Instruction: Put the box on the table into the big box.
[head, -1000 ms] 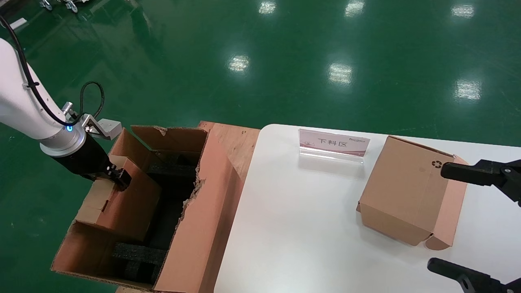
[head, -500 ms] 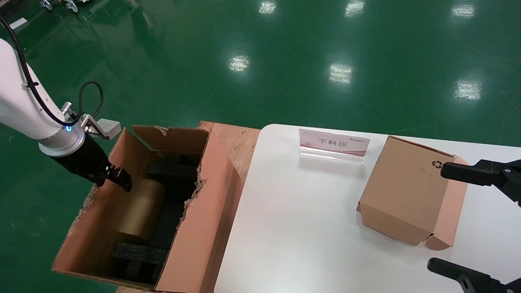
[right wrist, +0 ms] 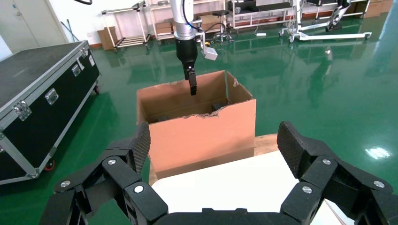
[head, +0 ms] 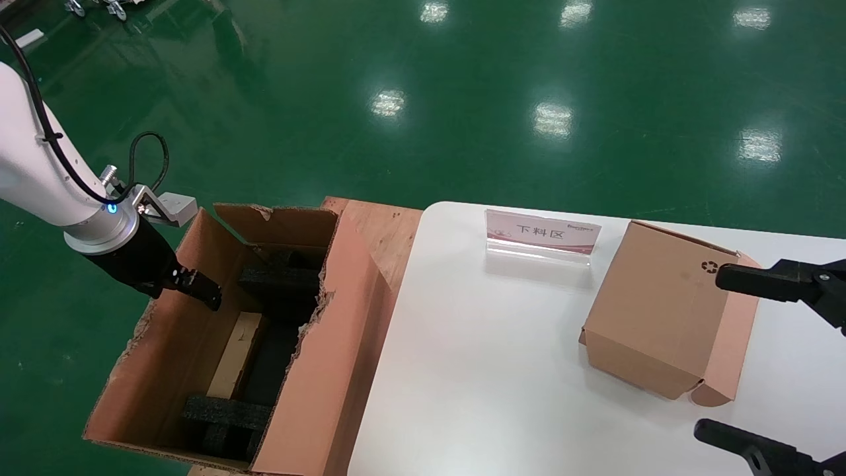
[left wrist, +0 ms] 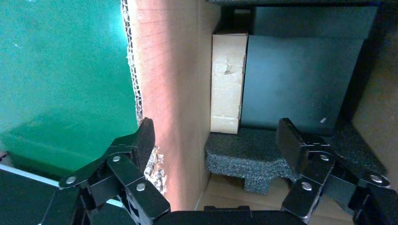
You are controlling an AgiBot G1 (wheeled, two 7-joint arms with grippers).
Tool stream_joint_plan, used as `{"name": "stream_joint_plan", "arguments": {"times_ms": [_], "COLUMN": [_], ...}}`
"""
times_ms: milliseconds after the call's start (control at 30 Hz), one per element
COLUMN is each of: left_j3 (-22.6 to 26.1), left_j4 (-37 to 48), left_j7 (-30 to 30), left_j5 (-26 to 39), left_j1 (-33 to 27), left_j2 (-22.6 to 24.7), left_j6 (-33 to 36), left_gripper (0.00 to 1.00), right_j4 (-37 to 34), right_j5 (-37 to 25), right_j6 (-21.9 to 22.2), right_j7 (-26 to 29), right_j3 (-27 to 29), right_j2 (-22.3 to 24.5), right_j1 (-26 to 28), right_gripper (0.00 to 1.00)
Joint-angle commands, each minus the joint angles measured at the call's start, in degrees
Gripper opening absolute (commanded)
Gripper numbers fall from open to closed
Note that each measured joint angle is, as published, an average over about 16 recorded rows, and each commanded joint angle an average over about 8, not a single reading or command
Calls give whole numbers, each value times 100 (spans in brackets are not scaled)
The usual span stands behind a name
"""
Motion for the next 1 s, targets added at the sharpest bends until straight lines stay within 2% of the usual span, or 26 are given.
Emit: {"name": "stream_joint_plan", "arguments": {"times_ms": [33, 300, 600, 1000], "left_j3": [-4, -409, -1080, -1839], "left_j4": [-3, -28, -162, -476], "left_j7": [-5, 249, 843, 1929], "left_j5": [-6, -166, -497, -1487], "left_j1": [0, -190, -494, -708], "left_j2": [7, -135, -548, -1370], "left_j6": [-2, 12, 105, 288], "left_gripper": [100, 100, 100, 100], "right_j4": [0, 0, 0, 0], "right_j5": [0, 0, 0, 0], "right_j6": [0, 0, 0, 0], "right_j7": [0, 0, 0, 0], "right_j3": [0, 0, 0, 0], "right_j2": [0, 0, 0, 0], "right_j1": [0, 0, 0, 0], "right_gripper": [100, 100, 100, 100]}}
